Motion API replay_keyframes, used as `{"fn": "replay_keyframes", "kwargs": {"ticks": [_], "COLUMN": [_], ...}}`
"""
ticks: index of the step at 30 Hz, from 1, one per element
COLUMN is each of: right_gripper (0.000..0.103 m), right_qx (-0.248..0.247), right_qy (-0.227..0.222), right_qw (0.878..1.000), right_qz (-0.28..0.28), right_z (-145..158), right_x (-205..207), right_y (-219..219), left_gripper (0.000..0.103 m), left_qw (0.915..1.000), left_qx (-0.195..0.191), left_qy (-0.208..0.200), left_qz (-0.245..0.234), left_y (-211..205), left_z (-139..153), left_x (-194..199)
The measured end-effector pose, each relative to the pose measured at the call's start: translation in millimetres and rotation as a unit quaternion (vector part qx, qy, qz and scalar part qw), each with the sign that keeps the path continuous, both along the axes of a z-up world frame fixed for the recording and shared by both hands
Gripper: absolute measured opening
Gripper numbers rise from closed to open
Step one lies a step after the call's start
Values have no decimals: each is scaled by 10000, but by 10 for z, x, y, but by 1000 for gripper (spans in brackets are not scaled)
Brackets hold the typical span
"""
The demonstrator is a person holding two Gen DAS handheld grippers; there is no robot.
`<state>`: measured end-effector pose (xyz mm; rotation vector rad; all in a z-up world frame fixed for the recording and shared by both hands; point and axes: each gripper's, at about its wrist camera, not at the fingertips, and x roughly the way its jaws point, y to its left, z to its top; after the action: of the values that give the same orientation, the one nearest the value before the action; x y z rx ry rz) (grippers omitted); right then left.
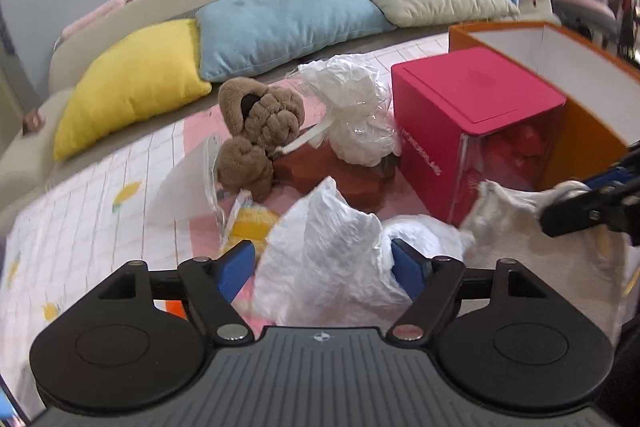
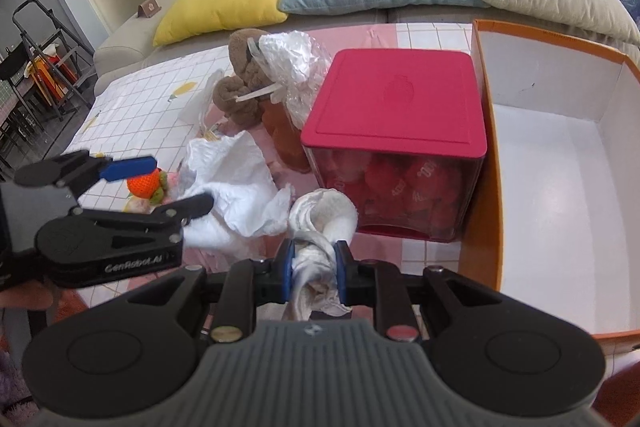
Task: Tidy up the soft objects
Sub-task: 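Grasp the white tissue with the left tool while the right tool holds the bib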
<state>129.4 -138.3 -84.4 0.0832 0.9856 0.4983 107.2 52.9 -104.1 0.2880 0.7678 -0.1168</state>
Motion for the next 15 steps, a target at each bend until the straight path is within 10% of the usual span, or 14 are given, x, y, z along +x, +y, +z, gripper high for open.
{"fn": "replay_keyframes", "kwargs": {"ticks": [8,15], "right_gripper": [20,20], "right_qx": [-71,-228], "right_qy": [154,228], "right_qw": [9998,9994], "right_qz": [-50,-104], "right_z": [-46,-82], "right_x": [39,91], "right_y": [-11,12], "left_gripper": [91,64], "left_qw": [9970,9950], "left_qx": [-73,-233], "left_qy": [764,948], "left_qz": [52,230], "left_y": [92,130], "left_z": [-244,-314], "left_x": [430,458]}}
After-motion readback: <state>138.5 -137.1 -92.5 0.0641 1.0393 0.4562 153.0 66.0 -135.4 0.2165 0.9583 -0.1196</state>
